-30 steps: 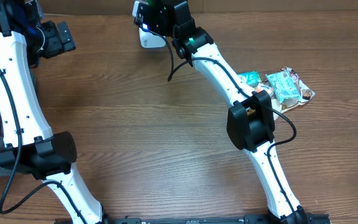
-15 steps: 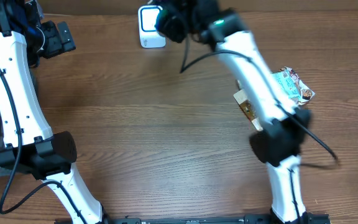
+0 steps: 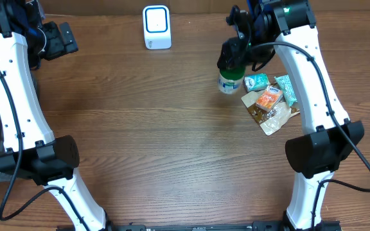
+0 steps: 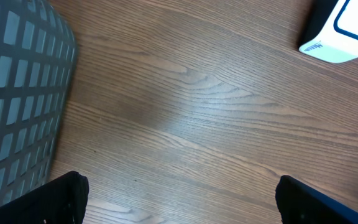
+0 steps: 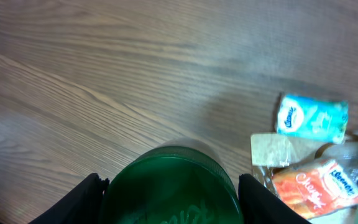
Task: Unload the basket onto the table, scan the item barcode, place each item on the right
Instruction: 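Carry the jar right and lower it beside the tissue pile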
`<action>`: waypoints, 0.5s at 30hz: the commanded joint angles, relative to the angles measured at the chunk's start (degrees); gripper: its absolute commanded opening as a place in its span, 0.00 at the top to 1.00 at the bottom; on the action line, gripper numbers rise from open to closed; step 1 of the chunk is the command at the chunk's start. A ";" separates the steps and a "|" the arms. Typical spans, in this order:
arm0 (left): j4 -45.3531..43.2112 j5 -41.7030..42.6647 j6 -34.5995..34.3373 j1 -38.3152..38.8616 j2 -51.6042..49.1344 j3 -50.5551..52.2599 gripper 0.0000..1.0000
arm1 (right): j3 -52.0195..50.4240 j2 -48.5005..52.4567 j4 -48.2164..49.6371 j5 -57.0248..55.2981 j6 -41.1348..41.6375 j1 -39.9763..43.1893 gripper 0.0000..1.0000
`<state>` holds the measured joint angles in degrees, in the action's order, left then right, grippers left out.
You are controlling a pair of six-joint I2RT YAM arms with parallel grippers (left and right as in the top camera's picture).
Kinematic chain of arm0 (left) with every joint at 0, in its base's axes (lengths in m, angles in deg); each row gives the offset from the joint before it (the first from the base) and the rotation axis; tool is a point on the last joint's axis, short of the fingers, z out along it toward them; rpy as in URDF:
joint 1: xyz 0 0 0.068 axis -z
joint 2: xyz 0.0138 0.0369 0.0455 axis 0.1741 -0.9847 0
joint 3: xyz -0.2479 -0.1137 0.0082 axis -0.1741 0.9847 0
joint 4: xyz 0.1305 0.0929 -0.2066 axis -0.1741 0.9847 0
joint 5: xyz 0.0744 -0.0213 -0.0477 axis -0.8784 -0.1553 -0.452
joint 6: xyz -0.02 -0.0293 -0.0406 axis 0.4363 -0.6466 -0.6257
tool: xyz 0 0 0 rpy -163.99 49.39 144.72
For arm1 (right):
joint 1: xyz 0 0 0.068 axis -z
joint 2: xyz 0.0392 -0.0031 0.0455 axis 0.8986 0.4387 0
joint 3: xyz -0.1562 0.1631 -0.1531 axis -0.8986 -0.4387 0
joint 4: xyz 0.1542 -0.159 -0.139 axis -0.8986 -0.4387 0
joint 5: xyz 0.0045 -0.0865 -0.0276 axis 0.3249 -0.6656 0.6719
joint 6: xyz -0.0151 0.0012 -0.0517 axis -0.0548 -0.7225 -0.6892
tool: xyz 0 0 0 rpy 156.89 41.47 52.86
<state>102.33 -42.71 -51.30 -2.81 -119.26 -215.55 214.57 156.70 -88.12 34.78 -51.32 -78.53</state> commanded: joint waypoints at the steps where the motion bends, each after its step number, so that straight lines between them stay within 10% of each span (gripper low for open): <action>1: 0.13 -0.35 1.03 0.22 0.35 -0.70 0.00 | -3.91 -0.79 1.53 1.60 0.92 1.62 0.71; 15: 0.11 -0.35 1.03 0.22 0.35 -0.70 0.00 | -16.22 -0.74 4.92 1.79 0.90 2.75 0.69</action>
<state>102.35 -42.71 -51.21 -2.81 -119.26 -215.55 199.22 156.75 -83.68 35.24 -50.64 -76.16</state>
